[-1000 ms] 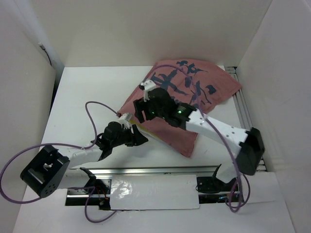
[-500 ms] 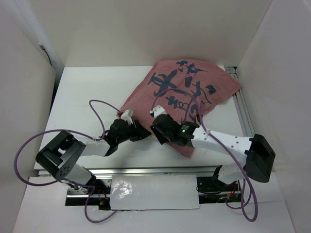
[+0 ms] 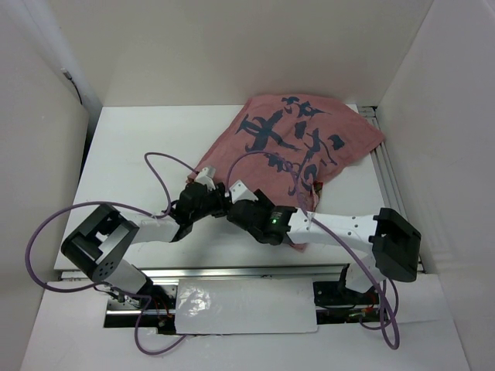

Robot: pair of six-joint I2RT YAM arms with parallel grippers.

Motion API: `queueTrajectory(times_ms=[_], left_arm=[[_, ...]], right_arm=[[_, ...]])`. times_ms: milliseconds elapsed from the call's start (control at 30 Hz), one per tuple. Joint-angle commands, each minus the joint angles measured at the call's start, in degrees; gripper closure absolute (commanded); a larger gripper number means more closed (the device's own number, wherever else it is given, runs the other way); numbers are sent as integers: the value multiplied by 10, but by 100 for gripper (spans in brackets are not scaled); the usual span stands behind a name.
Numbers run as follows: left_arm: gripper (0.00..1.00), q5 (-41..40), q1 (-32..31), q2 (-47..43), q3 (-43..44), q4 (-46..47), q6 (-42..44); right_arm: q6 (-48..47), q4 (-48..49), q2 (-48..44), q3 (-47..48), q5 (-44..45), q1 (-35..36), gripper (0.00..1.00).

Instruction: Put the pillow into the pillowcase

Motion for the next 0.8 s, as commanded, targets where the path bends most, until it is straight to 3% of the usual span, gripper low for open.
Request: queueTrajectory(times_ms=[0, 67, 200, 267, 300, 467, 667, 767], left_arm=[[51, -23, -1, -10, 14, 53, 15], [51, -23, -1, -16, 7, 59, 15], [50, -29, -1, -16, 12, 40, 29], [49, -29, -1, -21, 12, 33, 35], [49, -29, -1, -21, 12, 33, 42], [41, -8, -1, -28, 18, 8, 51], [22, 7, -14, -55, -44, 78, 90], [20, 13, -19, -30, -44, 93, 96]], right_arm=[[14, 28, 1, 11, 74, 6, 35], [22, 22, 6, 18, 104, 6, 42], [41, -4, 16, 38, 133, -6, 76], [56, -18, 16, 38, 147, -12, 86], [56, -18, 16, 44, 147, -12, 100], [68, -18, -19, 71, 98, -17, 100], [90, -13, -83, 126, -22, -11, 100], [90, 5, -114, 131, -89, -11, 100]])
